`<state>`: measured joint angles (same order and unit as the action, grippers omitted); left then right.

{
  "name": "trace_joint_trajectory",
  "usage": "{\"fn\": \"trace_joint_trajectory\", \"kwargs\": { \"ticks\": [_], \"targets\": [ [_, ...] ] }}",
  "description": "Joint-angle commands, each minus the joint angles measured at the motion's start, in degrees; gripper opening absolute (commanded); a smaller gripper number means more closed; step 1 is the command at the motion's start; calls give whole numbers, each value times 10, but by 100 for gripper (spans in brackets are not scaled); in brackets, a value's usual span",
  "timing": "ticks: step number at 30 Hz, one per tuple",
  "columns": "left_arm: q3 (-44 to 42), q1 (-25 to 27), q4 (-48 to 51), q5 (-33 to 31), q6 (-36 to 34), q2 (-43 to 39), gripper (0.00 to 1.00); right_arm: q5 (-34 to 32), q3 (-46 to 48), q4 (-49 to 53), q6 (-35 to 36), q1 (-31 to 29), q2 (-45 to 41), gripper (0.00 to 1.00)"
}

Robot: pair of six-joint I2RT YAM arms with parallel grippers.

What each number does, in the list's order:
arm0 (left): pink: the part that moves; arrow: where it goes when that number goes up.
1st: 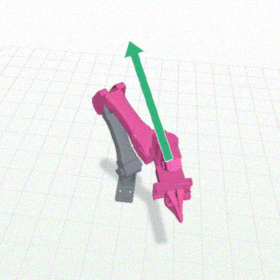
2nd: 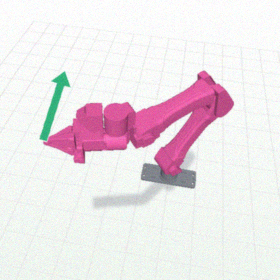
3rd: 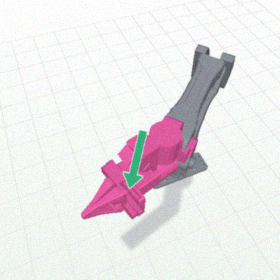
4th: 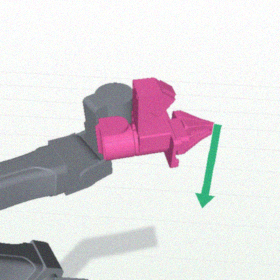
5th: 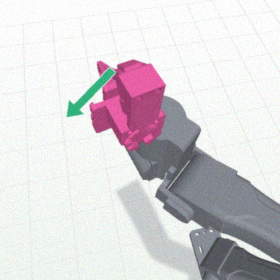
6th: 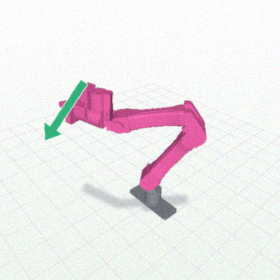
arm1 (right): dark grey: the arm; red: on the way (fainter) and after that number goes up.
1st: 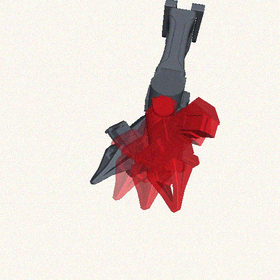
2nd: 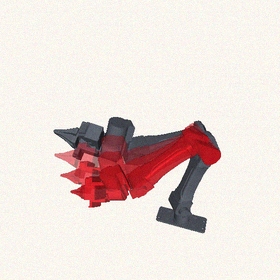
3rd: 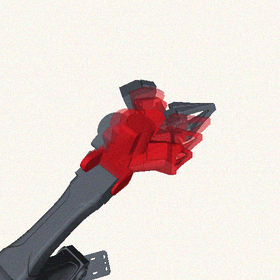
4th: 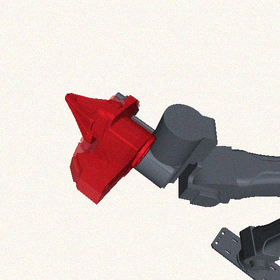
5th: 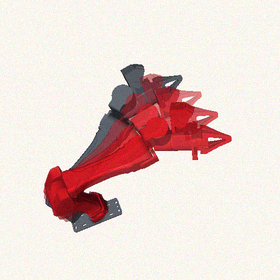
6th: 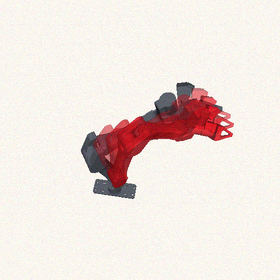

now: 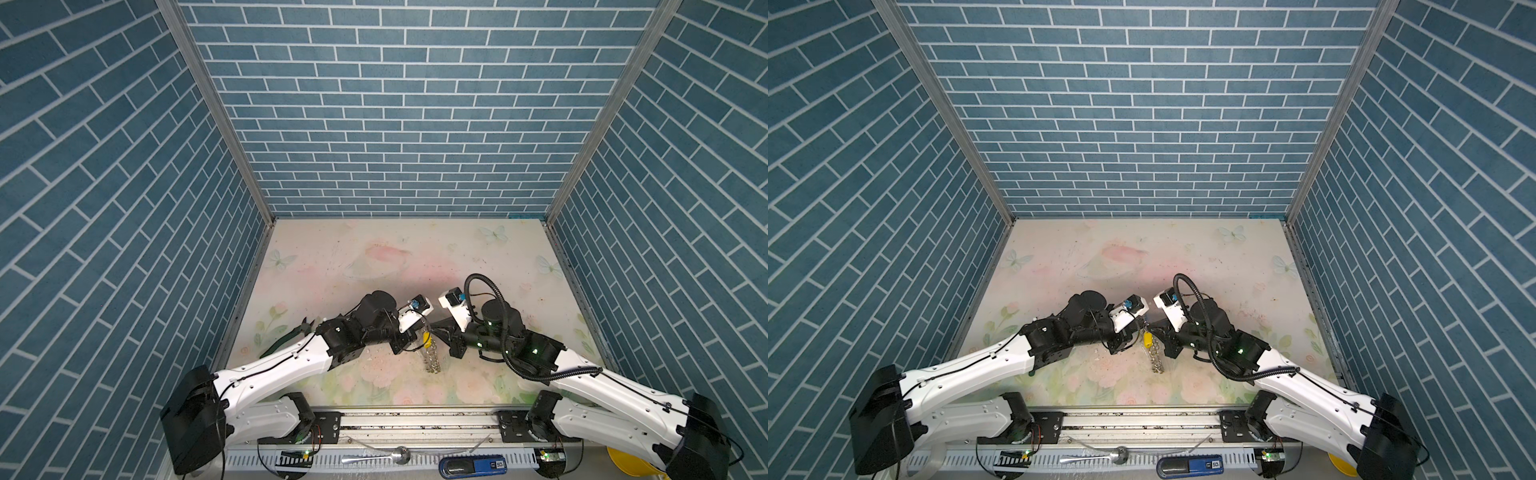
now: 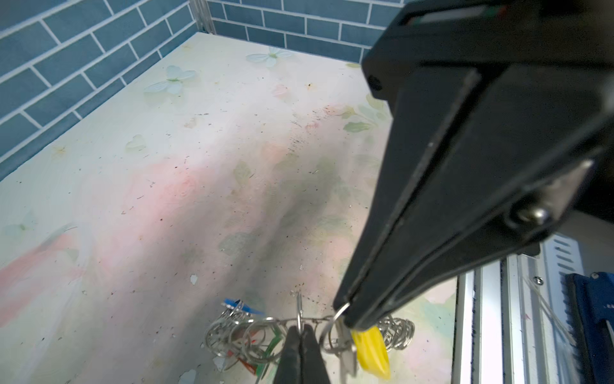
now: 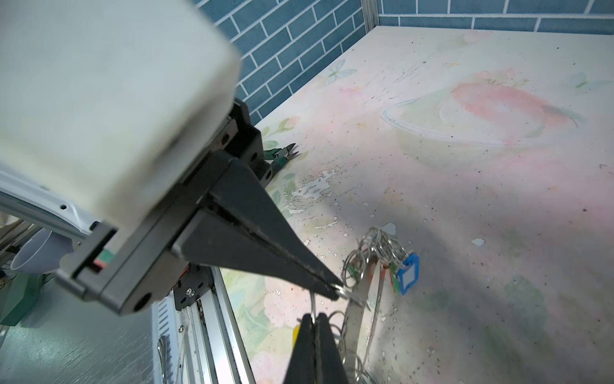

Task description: Put the keys on the keyring

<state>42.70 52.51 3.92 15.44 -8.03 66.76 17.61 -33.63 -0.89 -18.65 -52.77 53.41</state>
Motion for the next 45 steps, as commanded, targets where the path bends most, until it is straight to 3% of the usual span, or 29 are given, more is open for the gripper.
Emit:
{"fn": "trace_joint_trajectory", "kwargs": {
  "ticks": [1,13,31,45],
  "targets": [
    [-7,7,-51,45,-10,3,0,-10,15,-23,-10,-1,4,0],
    [-39,8,-82,82,-17,-7,0,-69,16,-3,-7,-1,10,0],
    [-70,8,-110,51,-24,-45,0,-142,-1,66,1,-2,36,0],
    [-91,8,-140,48,-26,-49,0,-134,-5,62,-6,4,44,0]
  ]
}}
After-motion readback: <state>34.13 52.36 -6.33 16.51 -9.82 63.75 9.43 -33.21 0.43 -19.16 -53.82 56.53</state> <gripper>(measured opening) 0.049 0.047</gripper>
